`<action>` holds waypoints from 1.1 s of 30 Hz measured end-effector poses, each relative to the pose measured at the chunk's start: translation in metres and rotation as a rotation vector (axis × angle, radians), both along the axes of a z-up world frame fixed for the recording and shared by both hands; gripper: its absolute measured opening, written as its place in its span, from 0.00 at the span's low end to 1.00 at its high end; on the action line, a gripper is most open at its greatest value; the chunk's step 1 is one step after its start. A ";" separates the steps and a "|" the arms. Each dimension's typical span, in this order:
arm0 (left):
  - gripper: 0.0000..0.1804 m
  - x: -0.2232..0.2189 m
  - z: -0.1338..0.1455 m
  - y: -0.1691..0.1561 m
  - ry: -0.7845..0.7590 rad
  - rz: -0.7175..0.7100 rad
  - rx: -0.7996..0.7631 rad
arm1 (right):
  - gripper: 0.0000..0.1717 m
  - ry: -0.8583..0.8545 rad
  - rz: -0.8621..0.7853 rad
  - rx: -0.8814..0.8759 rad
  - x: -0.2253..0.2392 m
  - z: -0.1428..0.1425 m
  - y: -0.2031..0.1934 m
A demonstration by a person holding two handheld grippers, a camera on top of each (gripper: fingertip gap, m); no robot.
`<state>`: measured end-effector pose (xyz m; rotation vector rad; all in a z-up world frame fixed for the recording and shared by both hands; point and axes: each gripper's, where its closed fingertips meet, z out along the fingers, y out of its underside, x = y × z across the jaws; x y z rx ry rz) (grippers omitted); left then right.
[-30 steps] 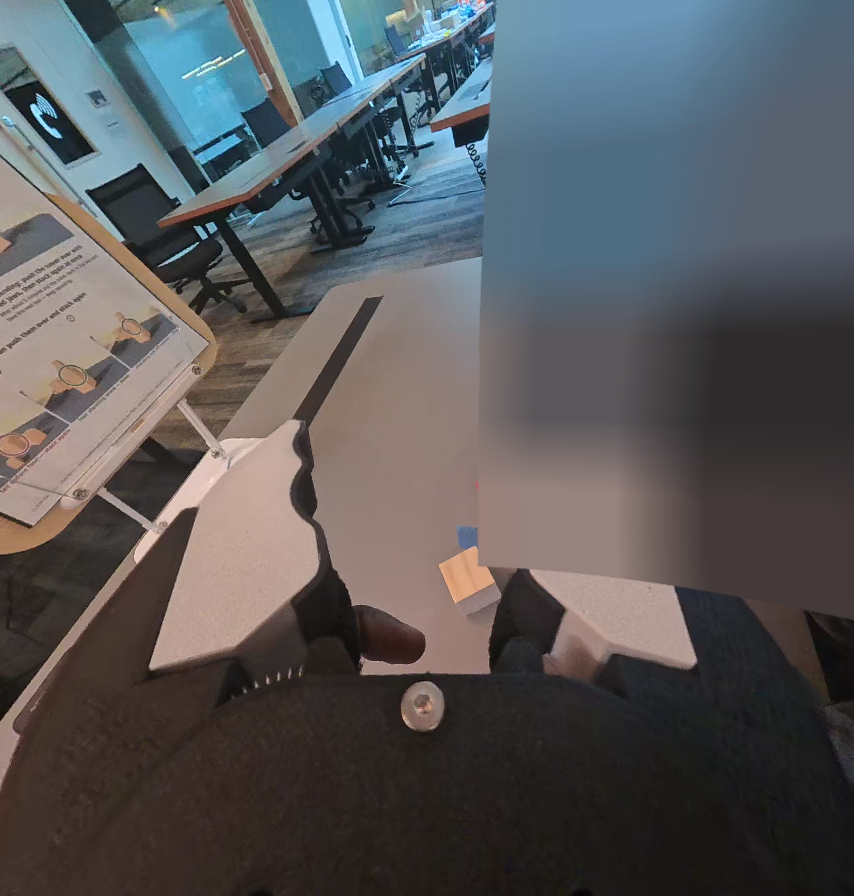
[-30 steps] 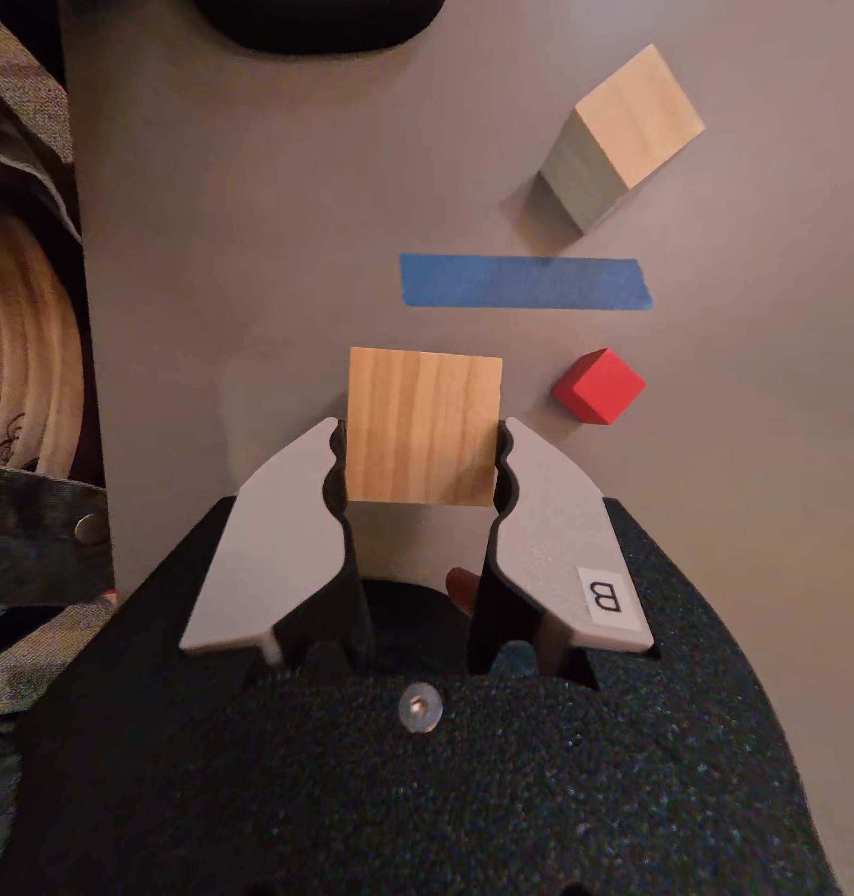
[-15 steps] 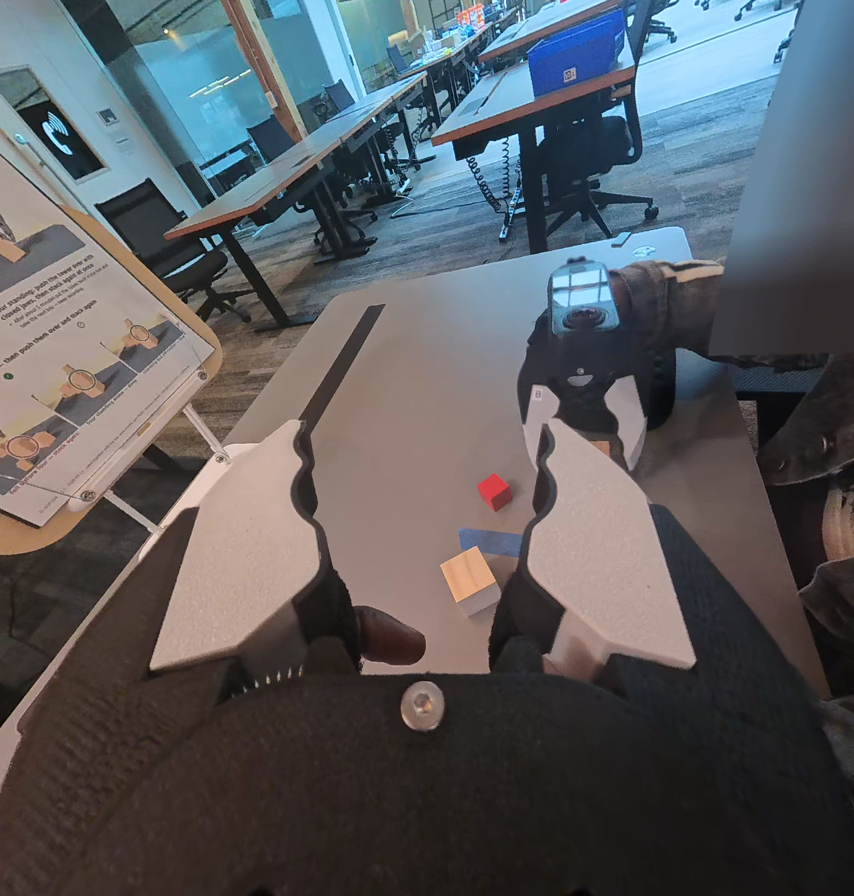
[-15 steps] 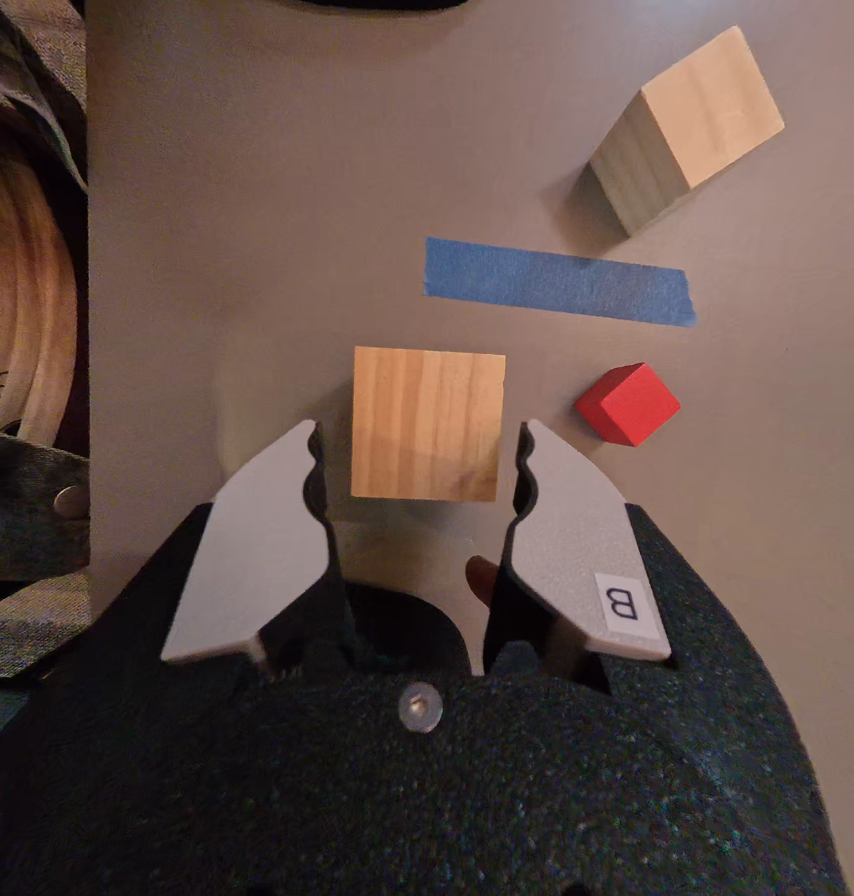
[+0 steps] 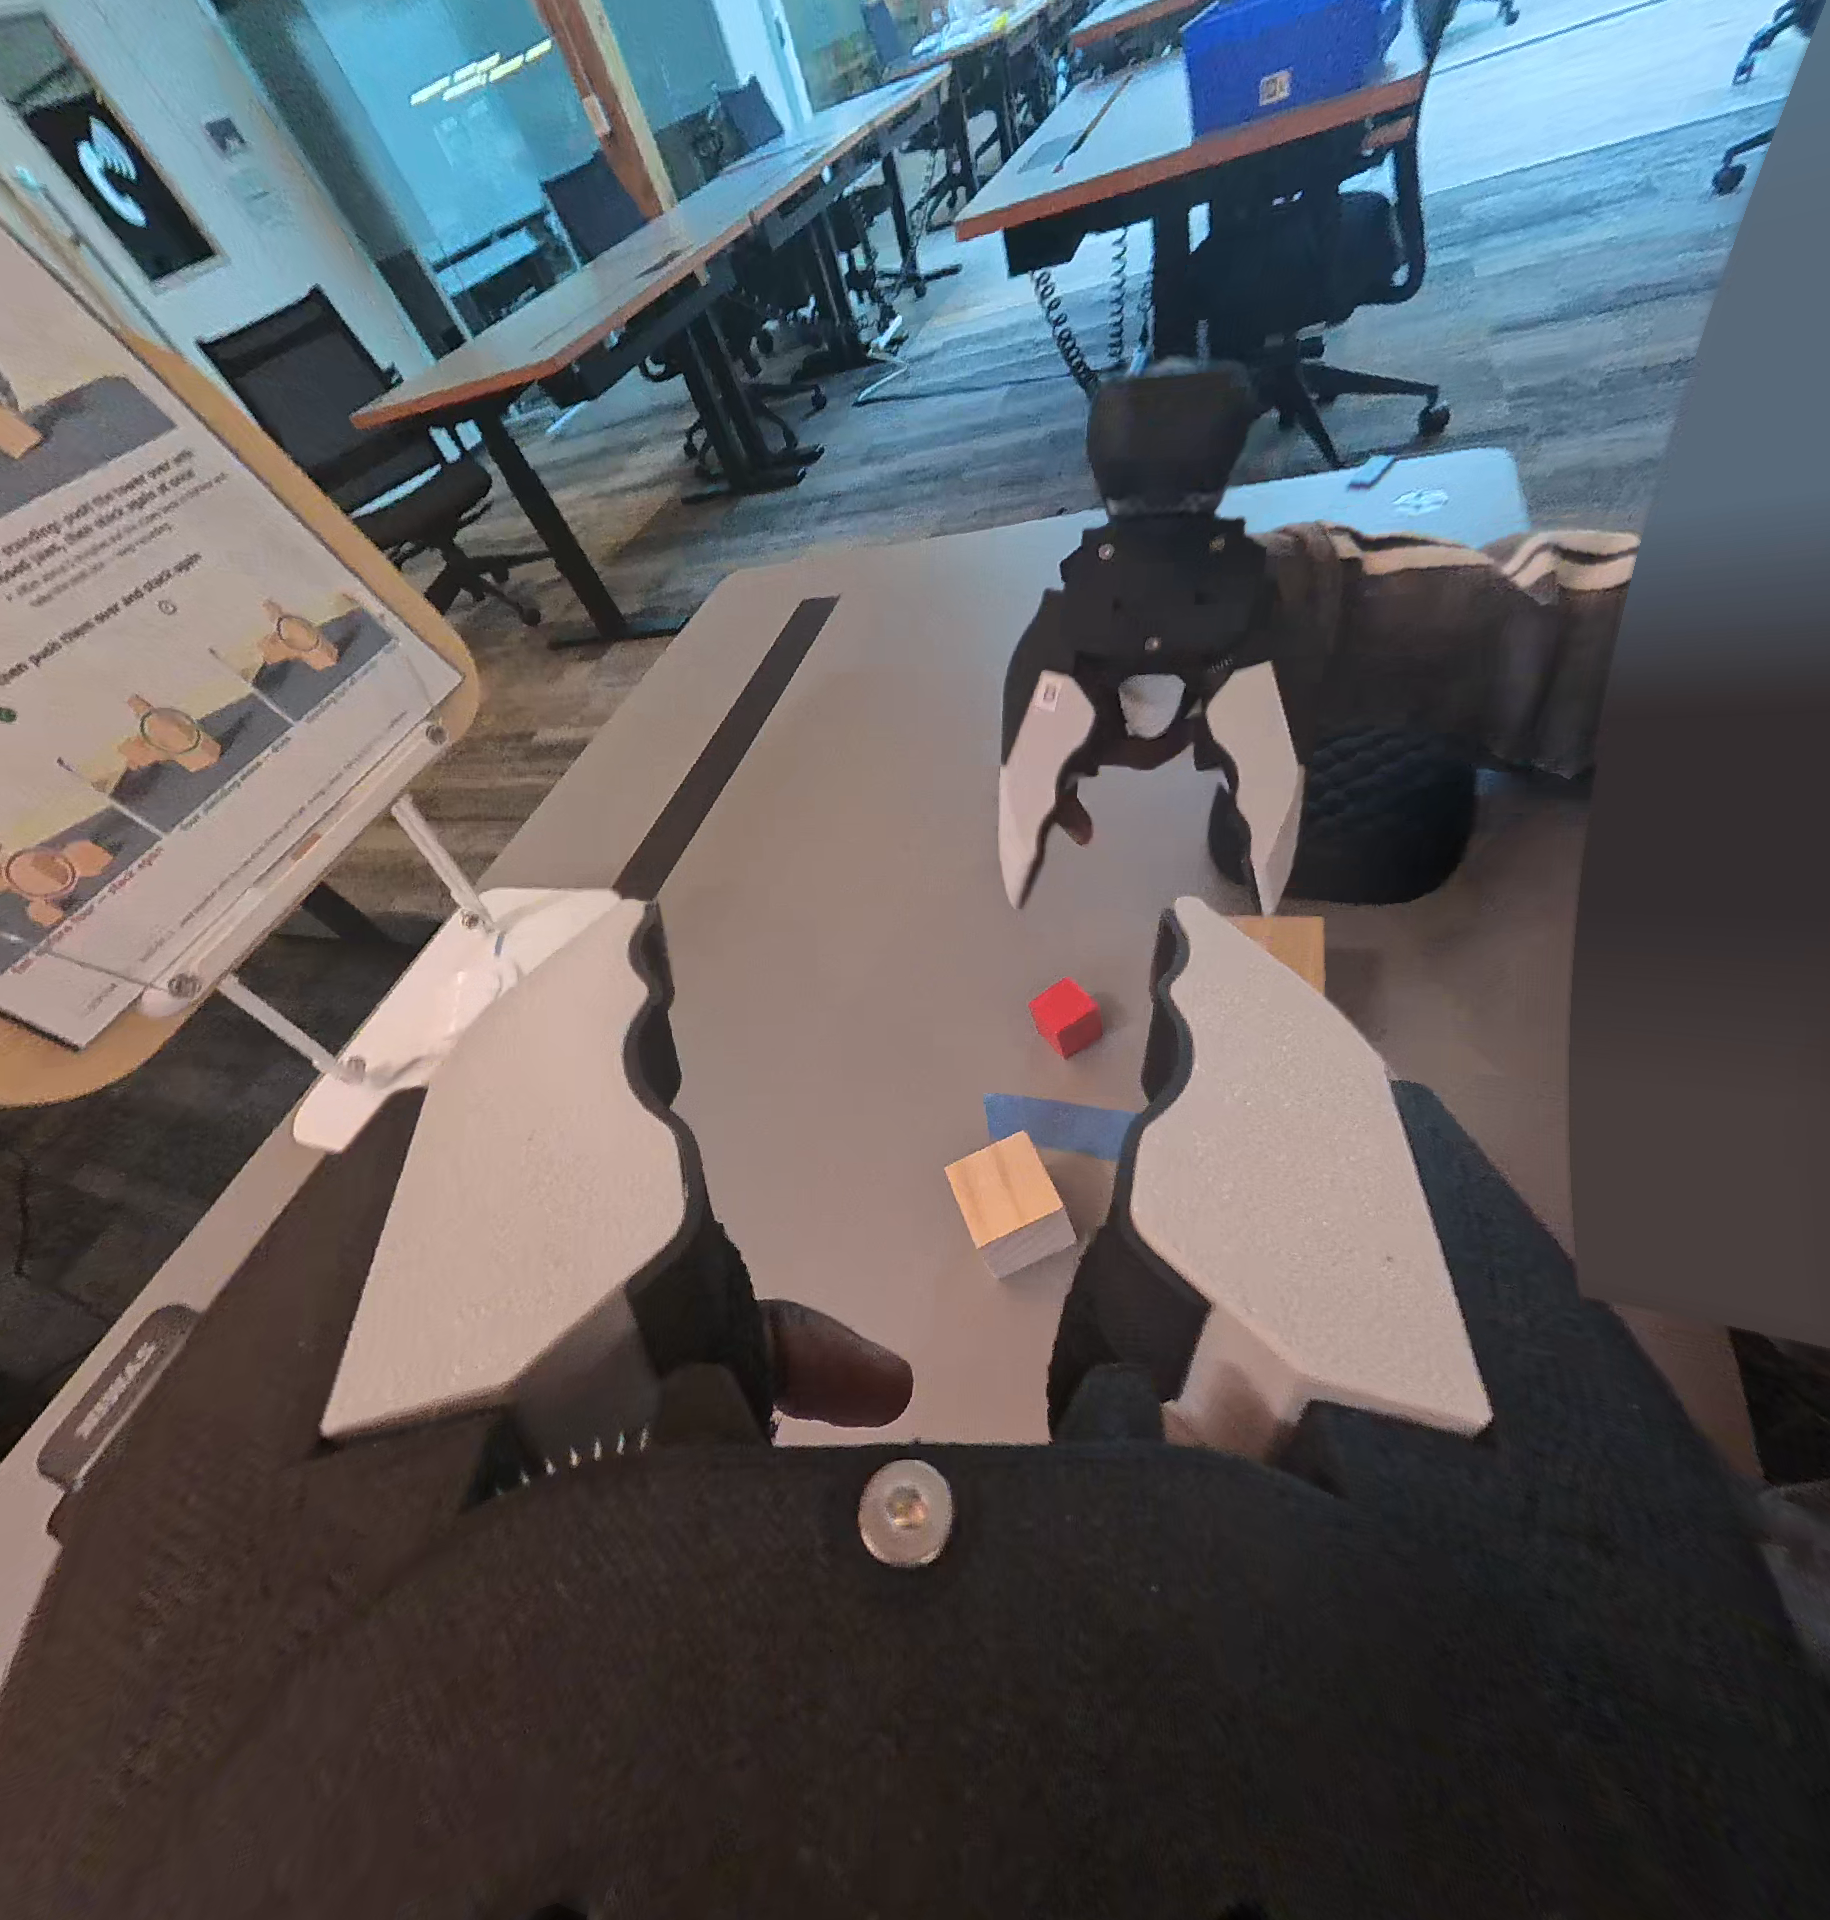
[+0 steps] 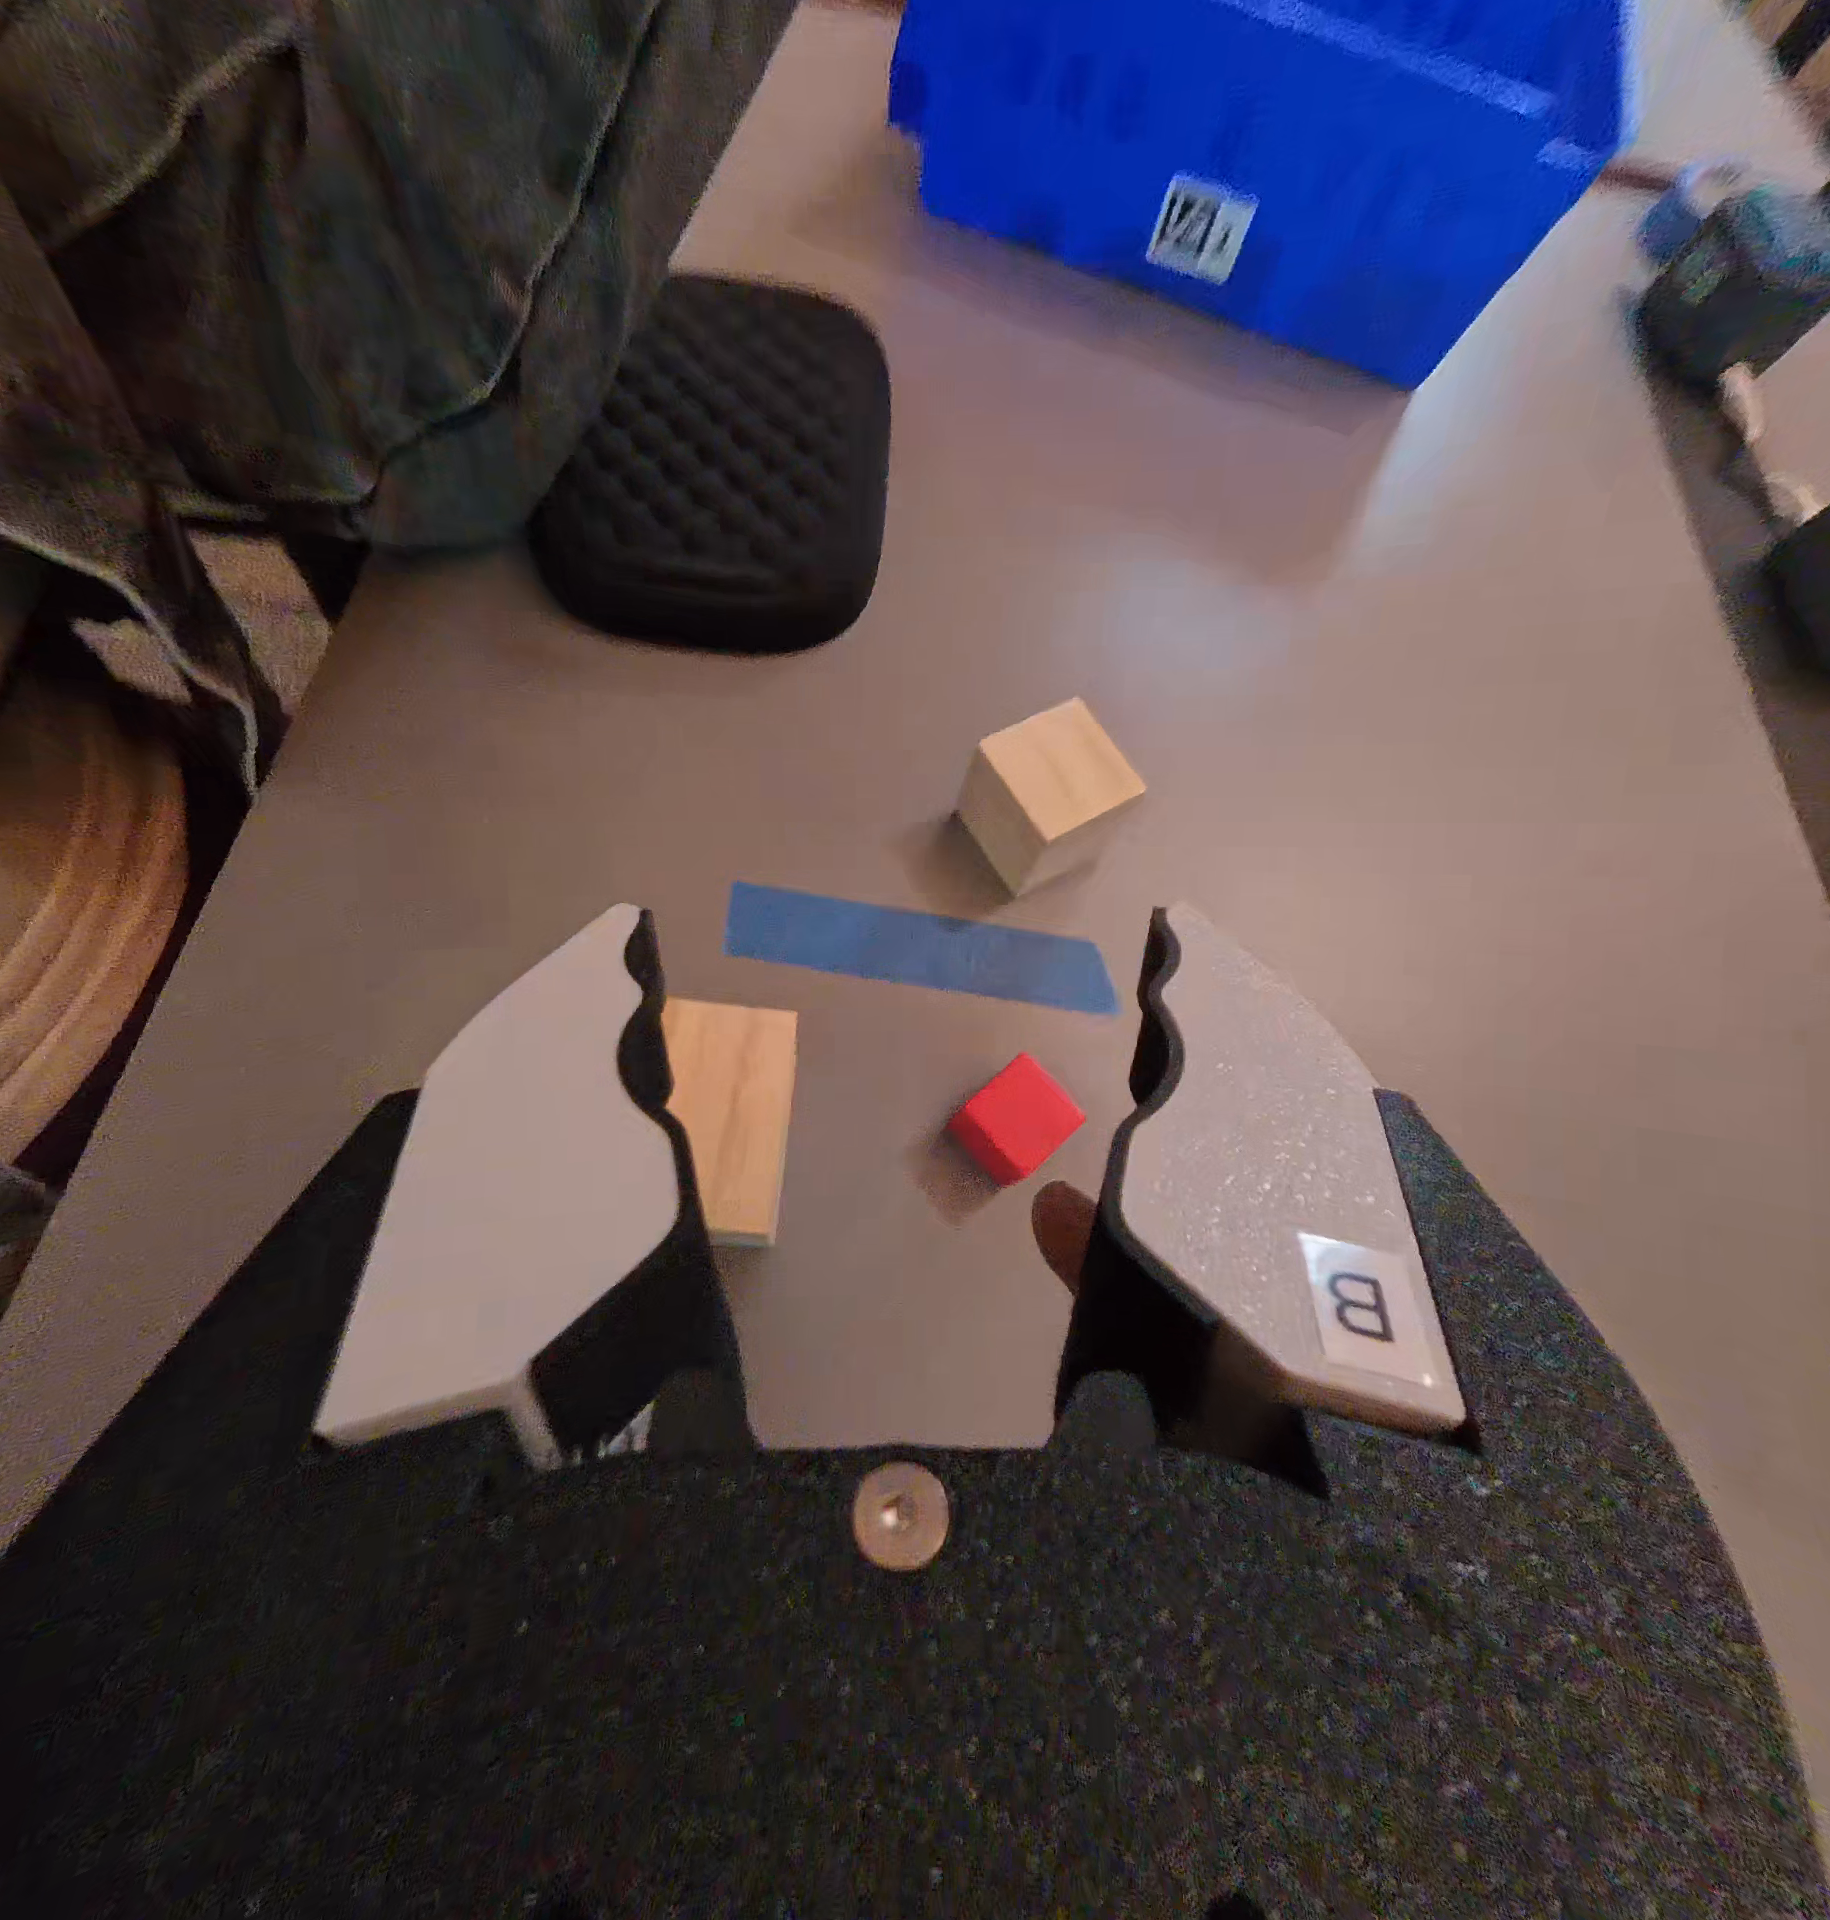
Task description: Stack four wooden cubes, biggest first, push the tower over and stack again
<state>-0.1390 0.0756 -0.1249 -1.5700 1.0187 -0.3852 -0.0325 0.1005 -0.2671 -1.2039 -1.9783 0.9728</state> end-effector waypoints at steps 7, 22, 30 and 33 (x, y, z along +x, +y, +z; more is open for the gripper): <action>0.49 -0.002 -0.003 0.026 0.007 0.139 -0.026 | 0.57 0.712 -0.163 -0.385 0.022 0.066 0.059; 0.49 0.005 -0.185 0.059 0.079 0.479 -0.472 | 0.53 0.796 -0.226 -0.377 0.035 0.077 0.074; 0.30 0.014 -0.230 0.047 0.225 0.387 -0.605 | 0.53 0.752 -0.193 -0.383 0.029 0.071 0.066; 0.25 0.016 -0.235 0.044 0.188 0.368 -0.659 | 0.53 0.739 -0.191 -0.375 0.027 0.069 0.064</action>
